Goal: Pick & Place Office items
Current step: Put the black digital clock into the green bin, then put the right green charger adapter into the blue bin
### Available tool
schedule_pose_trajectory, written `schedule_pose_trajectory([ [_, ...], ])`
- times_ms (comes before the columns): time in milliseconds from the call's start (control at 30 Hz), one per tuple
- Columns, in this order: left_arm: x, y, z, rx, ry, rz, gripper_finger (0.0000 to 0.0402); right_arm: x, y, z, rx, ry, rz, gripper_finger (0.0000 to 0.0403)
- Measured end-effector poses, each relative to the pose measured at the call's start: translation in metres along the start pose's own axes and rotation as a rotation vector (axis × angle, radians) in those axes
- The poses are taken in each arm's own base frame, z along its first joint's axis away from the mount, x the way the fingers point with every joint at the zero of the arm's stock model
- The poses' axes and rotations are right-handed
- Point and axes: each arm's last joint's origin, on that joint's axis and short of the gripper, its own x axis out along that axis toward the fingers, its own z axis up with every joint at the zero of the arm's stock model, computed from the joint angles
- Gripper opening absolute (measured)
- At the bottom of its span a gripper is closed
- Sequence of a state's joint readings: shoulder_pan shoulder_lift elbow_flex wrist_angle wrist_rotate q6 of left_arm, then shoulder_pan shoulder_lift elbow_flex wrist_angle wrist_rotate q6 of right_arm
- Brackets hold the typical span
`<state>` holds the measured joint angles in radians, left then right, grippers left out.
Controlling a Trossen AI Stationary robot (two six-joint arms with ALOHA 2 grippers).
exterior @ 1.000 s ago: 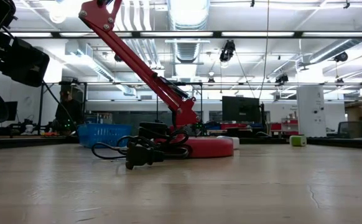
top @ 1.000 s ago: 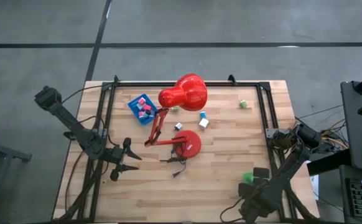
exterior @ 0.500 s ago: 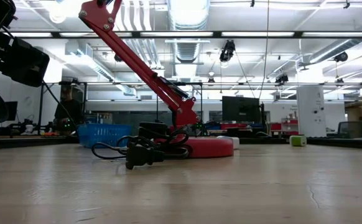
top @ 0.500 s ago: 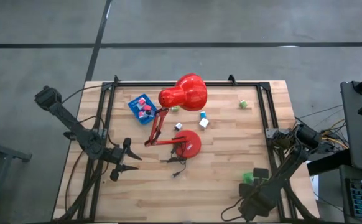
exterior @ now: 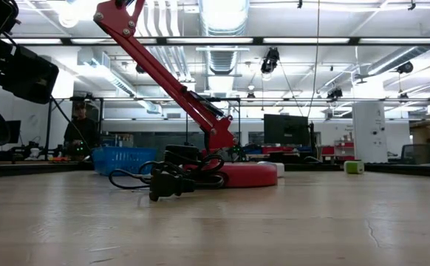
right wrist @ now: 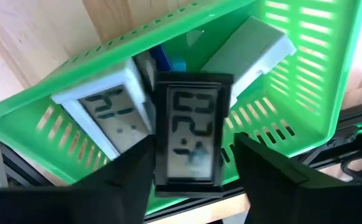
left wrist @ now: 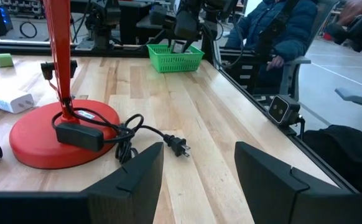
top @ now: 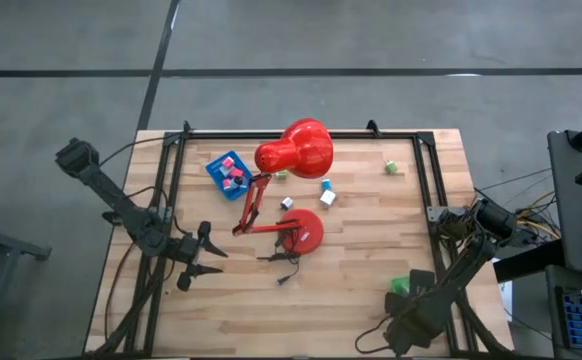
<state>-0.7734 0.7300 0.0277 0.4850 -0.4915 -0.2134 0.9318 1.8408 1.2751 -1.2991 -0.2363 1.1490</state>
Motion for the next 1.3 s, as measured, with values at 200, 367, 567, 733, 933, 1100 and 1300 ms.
schedule_pose_trajectory([
  [200,0.0,0.0,0.0,0.0,0.0,0.002,0.0202,0.0,-0.001,0.0,0.012,-0.002,-0.005,0.0258],
  [367,0.0,0.0,0.0,0.0,-0.001,0.003,0.0202,-0.001,-0.003,-0.001,0.022,0.006,-0.029,0.0251],
  [567,0.0,0.001,-0.001,0.007,0.011,0.01,0.0202,-0.016,-0.007,-0.004,0.034,-0.083,-0.097,0.0228],
  [733,0.0,0.001,-0.001,0.007,0.011,0.012,0.0202,-0.039,-0.01,-0.002,0.033,-0.331,-0.115,0.0208],
  [933,0.0,0.001,-0.001,0.014,0.007,0.028,0.0202,-0.059,-0.031,0.01,0.123,-0.61,-0.167,0.02],
  [1100,0.0,0.001,-0.001,0.018,0.007,0.028,0.0202,-0.068,-0.05,0.029,0.146,-0.703,-0.233,0.0215],
  [1300,0.0,0.001,-0.001,0.033,0.005,0.034,0.0202,-0.066,-0.082,0.064,0.176,-0.675,-0.351,0.0246],
])
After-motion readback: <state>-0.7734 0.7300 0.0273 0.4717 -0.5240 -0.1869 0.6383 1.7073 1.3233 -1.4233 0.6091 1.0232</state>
